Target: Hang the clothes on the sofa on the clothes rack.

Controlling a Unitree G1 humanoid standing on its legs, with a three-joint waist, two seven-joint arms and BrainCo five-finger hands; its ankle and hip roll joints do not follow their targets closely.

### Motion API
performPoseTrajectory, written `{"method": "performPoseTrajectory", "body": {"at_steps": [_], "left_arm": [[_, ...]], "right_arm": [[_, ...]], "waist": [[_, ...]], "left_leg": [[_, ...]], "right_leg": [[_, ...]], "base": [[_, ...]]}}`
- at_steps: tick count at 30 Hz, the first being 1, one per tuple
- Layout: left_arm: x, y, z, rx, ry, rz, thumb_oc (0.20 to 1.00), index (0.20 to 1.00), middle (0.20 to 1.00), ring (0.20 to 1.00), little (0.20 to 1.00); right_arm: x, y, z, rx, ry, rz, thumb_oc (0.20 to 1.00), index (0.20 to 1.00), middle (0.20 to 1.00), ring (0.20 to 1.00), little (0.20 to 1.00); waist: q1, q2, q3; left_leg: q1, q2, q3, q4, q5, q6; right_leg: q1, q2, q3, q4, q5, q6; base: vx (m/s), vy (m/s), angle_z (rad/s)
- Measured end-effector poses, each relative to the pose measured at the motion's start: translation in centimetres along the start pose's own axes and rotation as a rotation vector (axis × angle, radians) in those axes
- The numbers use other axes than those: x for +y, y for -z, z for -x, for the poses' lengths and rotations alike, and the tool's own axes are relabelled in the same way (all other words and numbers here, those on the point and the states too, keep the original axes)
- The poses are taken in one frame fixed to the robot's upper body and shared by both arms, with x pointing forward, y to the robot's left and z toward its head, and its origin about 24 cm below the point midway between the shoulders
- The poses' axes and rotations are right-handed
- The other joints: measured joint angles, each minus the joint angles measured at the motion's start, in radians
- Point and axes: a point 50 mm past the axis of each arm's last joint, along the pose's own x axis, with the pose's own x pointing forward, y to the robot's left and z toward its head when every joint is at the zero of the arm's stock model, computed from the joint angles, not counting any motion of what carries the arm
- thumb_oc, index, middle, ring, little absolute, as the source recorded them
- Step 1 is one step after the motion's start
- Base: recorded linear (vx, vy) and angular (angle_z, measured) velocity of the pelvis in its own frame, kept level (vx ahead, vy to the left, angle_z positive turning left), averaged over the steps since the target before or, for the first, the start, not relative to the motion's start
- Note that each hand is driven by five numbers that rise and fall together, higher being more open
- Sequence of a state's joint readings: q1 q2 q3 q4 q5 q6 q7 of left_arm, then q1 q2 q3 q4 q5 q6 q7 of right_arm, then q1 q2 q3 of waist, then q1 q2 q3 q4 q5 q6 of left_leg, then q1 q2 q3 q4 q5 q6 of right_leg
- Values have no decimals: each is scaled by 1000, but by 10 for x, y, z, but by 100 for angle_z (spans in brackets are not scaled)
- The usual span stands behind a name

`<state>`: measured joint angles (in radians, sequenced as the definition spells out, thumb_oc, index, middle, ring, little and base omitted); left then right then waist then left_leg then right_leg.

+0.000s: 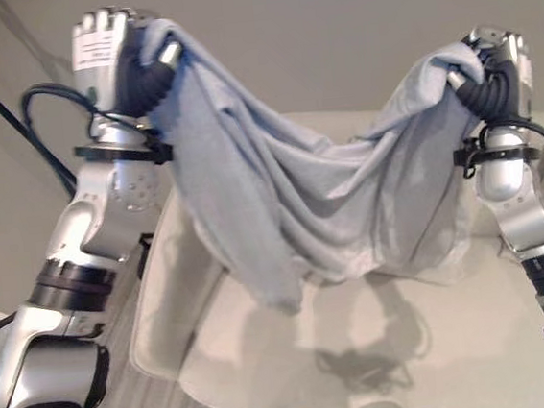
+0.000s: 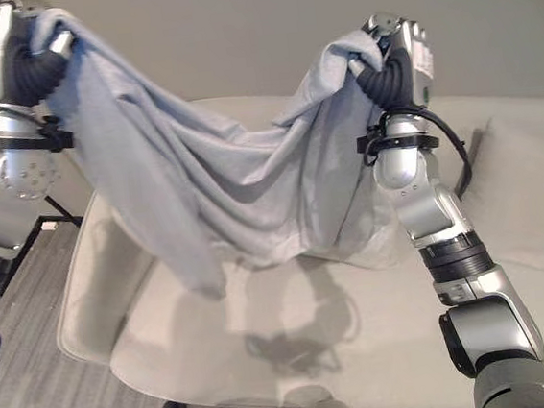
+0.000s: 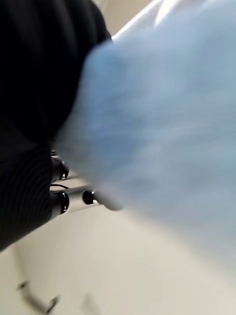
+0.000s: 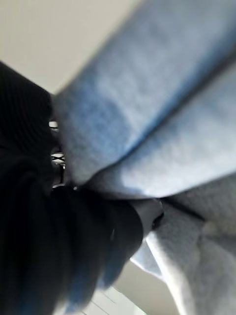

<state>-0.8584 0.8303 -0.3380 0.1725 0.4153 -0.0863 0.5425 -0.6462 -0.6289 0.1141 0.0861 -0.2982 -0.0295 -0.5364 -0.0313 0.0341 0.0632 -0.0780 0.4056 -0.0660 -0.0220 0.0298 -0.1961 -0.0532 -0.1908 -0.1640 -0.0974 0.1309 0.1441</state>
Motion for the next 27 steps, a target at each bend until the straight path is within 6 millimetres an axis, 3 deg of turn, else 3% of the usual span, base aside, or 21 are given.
{"method": "performPoseTrajectory", "body": {"at_steps": [1, 2, 3, 4, 5, 6, 7, 8, 9, 10, 11, 12, 14, 15, 16, 17, 19, 20, 22, 25, 27], "left_arm": [[-1, -5, -3, -11, -13, 21, 200, 200, 200, 200, 200], [-3, -14, -9, -25, -34, 57, 200, 200, 200, 200, 200], [-4, -22, -10, -42, -44, 87, 200, 200, 200, 200, 200], [-6, -26, -10, -51, -43, 99, 200, 200, 200, 200, 200], [-7, -28, -10, -65, -30, 94, 200, 200, 200, 200, 200], [-5, -26, -11, -68, -29, 79, 200, 200, 200, 200, 200], [-7, -23, -10, -56, -20, 70, 200, 200, 200, 200, 200], [-9, -22, -7, -50, -5, 63, 200, 200, 200, 200, 200], [-9, -24, -3, -72, 4, 47, 200, 200, 200, 200, 200], [-16, -26, 2, -70, 22, 59, 200, 200, 200, 200, 200], [-23, -30, 5, -57, 33, 85, 200, 200, 200, 200, 200], [-27, -29, 8, -43, 47, 98, 200, 200, 200, 200, 200], [-22, -25, 7, -44, 66, 70, 200, 200, 200, 200, 200], [-17, -19, 10, -25, 50, 55, 200, 200, 200, 200, 200], [-13, -14, 15, -7, 42, 40, 200, 200, 200, 200, 200], [-12, -15, 19, 1, 42, 50, 200, 200, 200, 200, 200], [-12, -19, 20, -5, 32, 68, 200, 200, 200, 200, 200], [-13, -20, 20, -4, 40, 72, 200, 200, 200, 200, 200], [-15, -21, 22, -3, 52, 80, 200, 200, 200, 200, 200], [-16, -26, 26, -17, 63, 91, 200, 200, 200, 200, 200], [-18, -28, 28, -13, 69, 108, 200, 200, 200, 200, 200]], "right_arm": [[-6, 1, -2, -6, 12, 18, 200, 200, 200, 200, 200], [-14, 7, 3, 7, 28, 42, 200, 200, 200, 200, 200], [-12, 17, 22, 69, 29, 26, 200, 200, 200, 200, 200], [-9, 22, 35, 101, 1, 29, 200, 200, 200, 200, 200], [1, 29, 58, 174, -41, 13, 200, 200, 200, 200, 200], [7, 28, 63, 196, -42, -14, 200, 200, 200, 200, 200], [13, 29, 67, 216, -55, -29, 200, 200, 200, 200, 200], [15, 31, 71, 236, -61, -34, 200, 200, 200, 200, 200], [10, 33, 73, 247, -29, -28, 200, 200, 200, 200, 200], [6, 39, 80, 280, -13, -9, 200, 200, 200, 200, 200], [1, 47, 86, 313, -12, 18, 200, 200, 200, 200, 200], [-1, 51, 86, 322, -22, 42, 200, 200, 200, 200, 200], [2, 46, 78, 302, -20, 27, 200, 200, 200, 200, 200], [3, 40, 70, 258, -24, 27, 200, 200, 200, 200, 200], [3, 36, 63, 224, -25, 28, 200, 200, 200, 200, 200], [4, 36, 63, 219, -28, 27, 200, 200, 200, 200, 200], [5, 35, 63, 216, -34, 26, 200, 200, 200, 200, 200], [6, 34, 63, 212, -42, 26, 200, 200, 200, 200, 200], [4, 35, 63, 207, -54, 38, 200, 200, 200, 200, 200], [3, 36, 62, 202, -64, 47, 200, 200, 200, 200, 200], [0, 39, 64, 203, -75, 68, 200, 200, 200, 200, 200]], "waist": [[-1, 35, -4], [5, 53, -9], [3, -18, -9], [-1, -46, -4], [6, -92, 6], [12, -107, 15], [14, -116, 16], [13, -134, 16], [29, -136, 30], [18, -124, 32], [19, -133, 34], [36, -119, 42], [49, -109, 46], [66, -109, 46], [67, -109, 45], [61, -111, 44], [61, -110, 43], [56, -112, 40], [41, -92, 31], [30, -62, 14], [18, -44, 4]], "left_leg": [[22, -17, -5, -35, 0, 0], [31, -48, -2, -41, -7, -91], [24, -148, 2, -21, -5, -50], [5, -189, -1, 8, -26, -41], [-45, -261, 9, 103, -62, 17], [-63, -269, 23, 131, -76, 38], [-61, -280, 30, 129, -83, 45], [-72, -311, 37, 154, -83, 70], [-111, -322, 89, 216, -103, 110], [-103, -325, 69, 198, -108, 115], [-101, -345, 63, 198, -86, 136], [-93, -345, 51, 178, -83, 140], [-82, -335, 49, 147, -60, 154], [-48, -335, 68, 97, -40, 150], [-15, -352, 80, 56, -25, 151], [32, -362, 83, 13, -11, 146], [45, -342, 94, 4, -7, 144], [47, -336, 92, 0, -2, 135], [60, -315, 98, -24, 9, 127], [89, -307, 116, -48, 14, 125], [109, -307, 120, -62, 15, 123]], "right_leg": [[3, -35, 5, 0, 15, 37], [4, -77, 12, 0, 36, 84], [0, -160, 8, 7, 65, 55], [-9, -199, 7, 24, 102, 9], [-70, -255, 16, 56, 262, -75], [-97, -282, 12, 67, 318, -59], [-102, -298, -5, 96, 259, -14], [-87, -268, 16, 126, 317, -53], [-104, -287, 13, 122, 381, -130], [-91, -295, 8, 155, 355, -100], [-92, -286, 37, 193, 301, -45], [-91, -258, 70, 241, 158, 50], [-80, -111, 51, 288, -40, 85], [-61, -57, 13, 259, -113, 53], [-10, -47, 9, 188, -111, 49], [26, -47, 55, 152, -115, 58], [10, -18, 55, 172, -151, 72], [18, 1, 84, 162, -173, 50], [48, 29, 91, 97, -134, 25], [99, 40, 97, -3, -80, 17], [113, 40, 104, -5, -82, 20]], "base": [[8, 565, -5], [-38, 522, 11], [-79, 450, 25], [-106, 436, 25], [-127, 446, 0], [-156, 614, -20], [-107, 452, -14], [-120, 590, -9], [-9, 278, 22], [-52, 397, 39], [-16, 282, 44], [-48, 347, 28], [12, 235, -5], [46, 162, -32], [27, 169, -34], [17, 105, -20], [11, 40, -20], [17, 11, -14], [31, -4, -12], [63, -22, -20], [-7, -46, -9]]}}
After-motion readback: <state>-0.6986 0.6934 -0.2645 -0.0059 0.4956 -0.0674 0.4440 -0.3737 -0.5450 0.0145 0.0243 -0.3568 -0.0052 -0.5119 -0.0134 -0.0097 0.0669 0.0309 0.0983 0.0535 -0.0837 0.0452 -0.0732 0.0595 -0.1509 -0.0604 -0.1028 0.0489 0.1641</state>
